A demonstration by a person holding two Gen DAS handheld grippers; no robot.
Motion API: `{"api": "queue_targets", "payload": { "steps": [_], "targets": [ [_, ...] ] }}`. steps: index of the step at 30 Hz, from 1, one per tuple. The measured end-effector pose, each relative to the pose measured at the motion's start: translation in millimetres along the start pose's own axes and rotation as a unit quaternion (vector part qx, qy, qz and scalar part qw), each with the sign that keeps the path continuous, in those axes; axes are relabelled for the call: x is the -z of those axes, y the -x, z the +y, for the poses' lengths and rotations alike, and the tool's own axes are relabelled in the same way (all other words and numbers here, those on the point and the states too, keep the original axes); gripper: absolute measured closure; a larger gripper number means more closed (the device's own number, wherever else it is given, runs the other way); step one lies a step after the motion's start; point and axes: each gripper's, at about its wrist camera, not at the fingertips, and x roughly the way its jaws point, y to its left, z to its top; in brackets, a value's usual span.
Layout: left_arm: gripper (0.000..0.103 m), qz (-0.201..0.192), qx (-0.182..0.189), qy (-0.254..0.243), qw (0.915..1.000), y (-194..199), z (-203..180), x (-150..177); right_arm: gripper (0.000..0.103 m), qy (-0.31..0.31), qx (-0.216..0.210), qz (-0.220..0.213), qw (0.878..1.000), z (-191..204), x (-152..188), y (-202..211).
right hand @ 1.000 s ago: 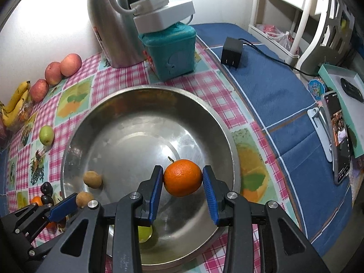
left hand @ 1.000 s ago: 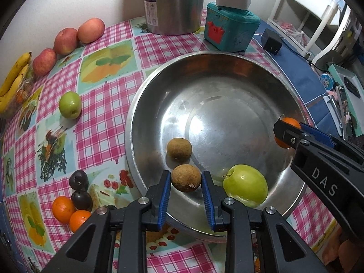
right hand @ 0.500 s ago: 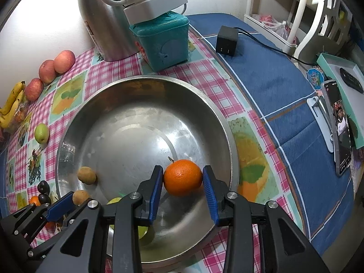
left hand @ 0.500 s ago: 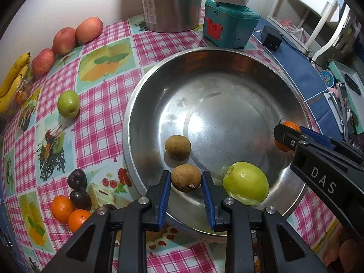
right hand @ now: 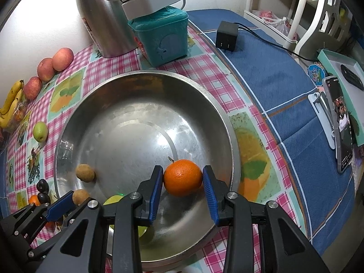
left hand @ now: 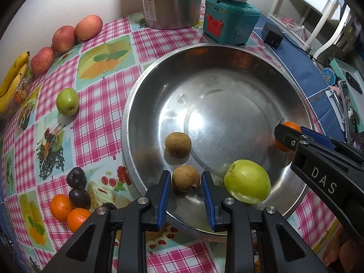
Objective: Organize fruits
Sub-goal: 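Open the right gripper to drop the orange in the bowl while the left releases the kiwi, then move both tools back from the steel bowl toward the oranges and dark plums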
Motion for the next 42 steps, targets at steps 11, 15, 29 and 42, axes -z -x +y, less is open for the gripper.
{"api": "queue_targets", "payload": {
  "steps": [11, 15, 29, 42],
  "targets": [
    [0.064, 0.002, 0.0, -0.001, 1.0, -1, -1, 0, 0.064, -0.005, 0.009, -0.004, 1.0, -1, 0, 1],
    [0.06, 0.0, 0.001, -0.001, 1.0, 1, -2, -1, 0.059, -0.008, 0.008, -0.01, 1.0, -1, 0, 5],
    [0.052, -0.021, 0.01, 0.026, 0.9994, 17, 14, -5, 0.059, -0.009, 0.003, -0.033, 0.999, 1, -2, 21],
    [0.044, -0.031, 0.007, 0.071, 0.997, 27, 37, -6, 0.059, 0.0, 0.003, -0.03, 1.0, 5, -1, 23]
  ]
}}
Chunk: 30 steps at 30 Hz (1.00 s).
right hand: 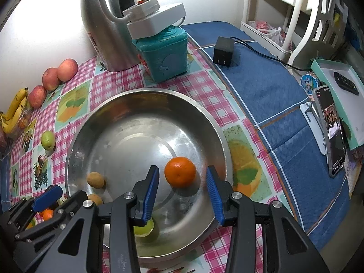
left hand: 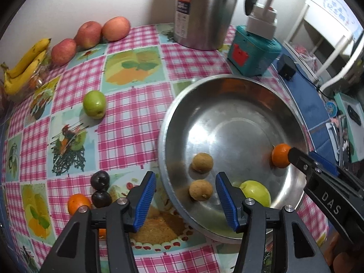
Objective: Organize fruits
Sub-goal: 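Move both tools back from the steel bowl toward the oranges and dark plums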
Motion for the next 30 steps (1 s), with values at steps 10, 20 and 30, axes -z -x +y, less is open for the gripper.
{"api": "queue_targets", "payload": {
  "steps": [10, 20, 30],
  "targets": [
    [0.038, -0.002, -0.013, 0.051, 0.9986, 2, 34, -5, 0.059, 0.018, -0.007, 0.012, 1.0, 11, 2, -1],
    [0.036, -0.011, -0.023, 0.105, 0.9941, 9, 74, -8, 0.059, 0.046, -0.02, 0.014, 0.999, 33, 4, 2],
    [0.035, -0.015, -0.025, 0.133, 0.9907, 15, 95, -6, 0.059, 0.064, -0.028, 0.008, 0.998, 46, 6, 9]
  ]
}}
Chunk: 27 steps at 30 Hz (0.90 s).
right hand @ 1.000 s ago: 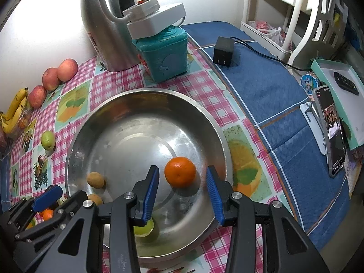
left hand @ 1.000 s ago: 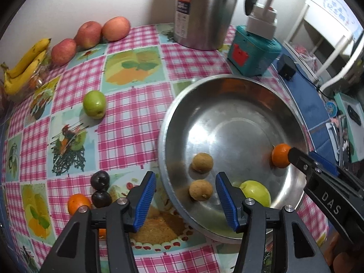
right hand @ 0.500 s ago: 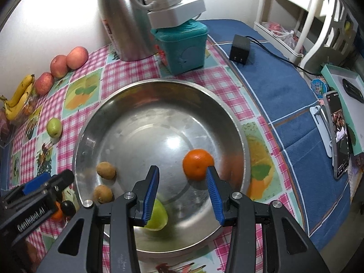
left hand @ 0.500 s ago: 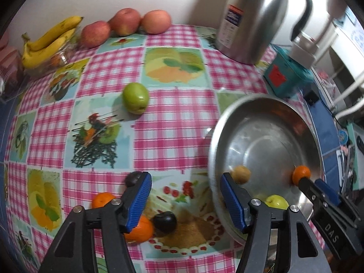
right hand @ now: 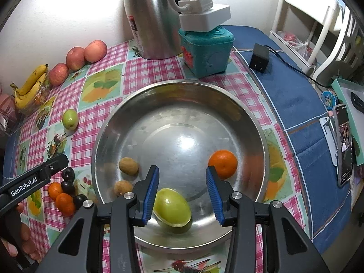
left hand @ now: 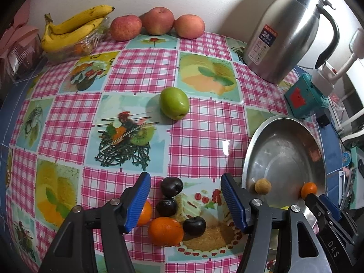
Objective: Organize fruits
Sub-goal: 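Move both tools back from the steel bowl toward the oranges and dark plums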
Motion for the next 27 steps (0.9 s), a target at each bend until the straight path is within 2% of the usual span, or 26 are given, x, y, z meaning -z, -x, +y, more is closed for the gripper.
{"api": "queue_targets", "payload": {
  "steps": [15, 16, 17, 19, 20, 22, 27],
  "targets": [
    [0.031, 0.004, -0.004, 0.0, 1.0, -2, 2, 2, 0.059, -0.001, 0.001, 0.011, 1.0, 0, 0, -6],
    [0.027, 0.005, -0.006, -0.001, 1.0, -3, 2, 2, 0.059, -0.001, 0.002, 0.013, 1.0, 0, 1, -7],
    [0.019, 0.006, -0.01, -0.002, 0.9999, -3, 3, 2, 0.058, 0.0, 0.003, 0.015, 1.0, 0, 1, -8],
    [0.005, 0.006, -0.022, -0.005, 0.9997, -5, 2, 2, 0.048, 0.0, 0.007, 0.02, 1.0, 0, 1, -10],
    [0.002, 0.005, -0.029, -0.006, 0.9995, -6, 3, 3, 0.044, -0.002, 0.008, 0.022, 1.0, 0, 1, -11],
    [0.001, 0.005, -0.04, -0.009, 0.9992, -7, 4, 3, 0.031, -0.003, 0.008, 0.023, 1.0, -1, 2, -12],
    [0.0, 0.008, -0.052, -0.013, 0.9985, -11, 7, 4, 0.025, 0.001, 0.016, 0.024, 1.0, 0, 2, -13]
  ]
}}
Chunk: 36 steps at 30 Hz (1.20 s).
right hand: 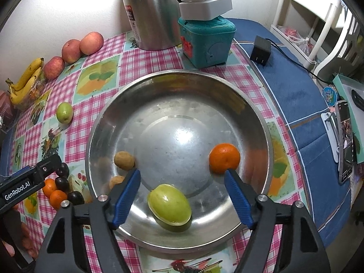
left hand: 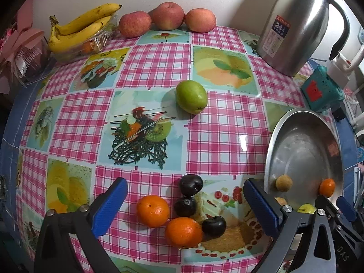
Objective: Organize fruits
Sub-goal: 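Move both tools back from the steel bowl toward the oranges and dark plums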
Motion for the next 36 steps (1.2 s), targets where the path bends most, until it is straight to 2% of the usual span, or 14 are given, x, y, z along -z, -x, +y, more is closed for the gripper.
{"api": "queue_targets", "payload": {
  "steps": [6, 14, 19, 36],
  "targets": [
    [0.0, -0.001, -0.003, 0.001, 1.0, -0.6, 0.8, -0.2, 0.017, 0.003, 0.006, -0.002, 1.0, 0.0, -0.1, -0.8],
    [0.0, -0.002, -0.009, 0.0, 1.0, -1.4, 0.9, -0.1, 0.013, 0.001, 0.011, -0.001, 1.0, -1.5, 0.2, -2.7],
    [0.0, -0.004, -0.011, -0.007, 0.9999, -1.6, -0.3, -0.1, 0.006, 0.005, 0.023, -0.003, 1.0, -0.5, 0.4, -2.6],
    [0.0, -0.012, -0.011, -0.023, 0.9996, 3.2, -1.0, 0.2, 0.006, 0.006, 0.021, -0.006, 1.0, -0.5, 0.4, -1.6]
  ]
}}
